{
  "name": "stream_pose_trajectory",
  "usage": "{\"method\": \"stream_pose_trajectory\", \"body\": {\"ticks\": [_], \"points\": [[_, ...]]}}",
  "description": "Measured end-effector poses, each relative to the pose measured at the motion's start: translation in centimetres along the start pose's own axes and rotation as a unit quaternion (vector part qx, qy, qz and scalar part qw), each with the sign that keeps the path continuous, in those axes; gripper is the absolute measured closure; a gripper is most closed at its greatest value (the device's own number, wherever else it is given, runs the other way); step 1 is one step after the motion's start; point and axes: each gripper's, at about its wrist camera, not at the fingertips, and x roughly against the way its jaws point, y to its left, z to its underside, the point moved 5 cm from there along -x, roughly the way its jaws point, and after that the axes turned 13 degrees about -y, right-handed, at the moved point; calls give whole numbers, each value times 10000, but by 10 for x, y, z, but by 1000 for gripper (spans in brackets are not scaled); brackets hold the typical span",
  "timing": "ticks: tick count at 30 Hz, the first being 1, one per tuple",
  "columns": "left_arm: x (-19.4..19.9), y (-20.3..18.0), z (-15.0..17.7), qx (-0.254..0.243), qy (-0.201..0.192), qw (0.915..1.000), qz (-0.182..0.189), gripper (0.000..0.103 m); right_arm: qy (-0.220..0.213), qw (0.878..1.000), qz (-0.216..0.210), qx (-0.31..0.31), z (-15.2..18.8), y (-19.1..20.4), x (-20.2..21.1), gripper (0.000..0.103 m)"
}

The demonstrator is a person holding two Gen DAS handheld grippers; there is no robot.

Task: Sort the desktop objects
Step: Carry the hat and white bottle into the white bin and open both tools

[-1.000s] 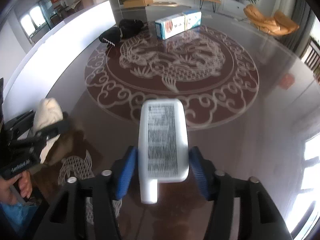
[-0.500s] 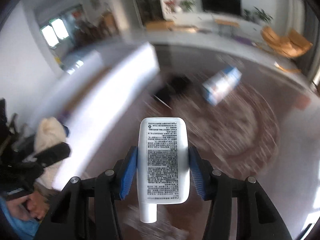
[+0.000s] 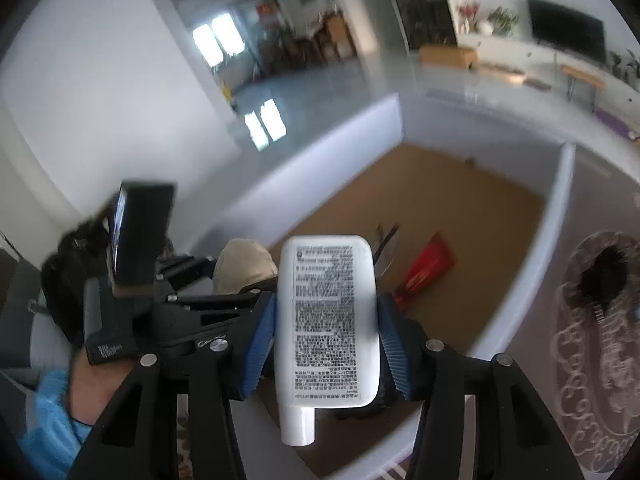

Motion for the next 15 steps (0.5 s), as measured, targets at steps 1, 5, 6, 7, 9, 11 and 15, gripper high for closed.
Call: {"method": "stream_pose_trajectory", "body": {"ticks": [1,5,6,7,9,11,15], "points": [[2,1,-2,35,-64,10000,12,24,-36,10000,55,44,3,0,-1,27],[13,-3,-6,-66,-477,9985,-266,8,-480,9986,176,143,7,-8,28,14],[16,-5,-7,-103,-601,9976,-339,8,-634,9976,241,150,8,-14,40,13],[20,-6,-8,-125,-721,9966,-378,8,-765,9965,310,154,9,-17,50,12],[27,-15,-9,-126,-983,9944,-355,8,-1056,9926,582,136,15,-37,74,3],[38,-26,-11,-166,-1214,9922,-208,8,-1196,9885,925,83,28,-66,93,0],[70,-69,-12,-515,-1638,9849,220,8,-901,9780,1871,-206,80,-148,124,0]]}}
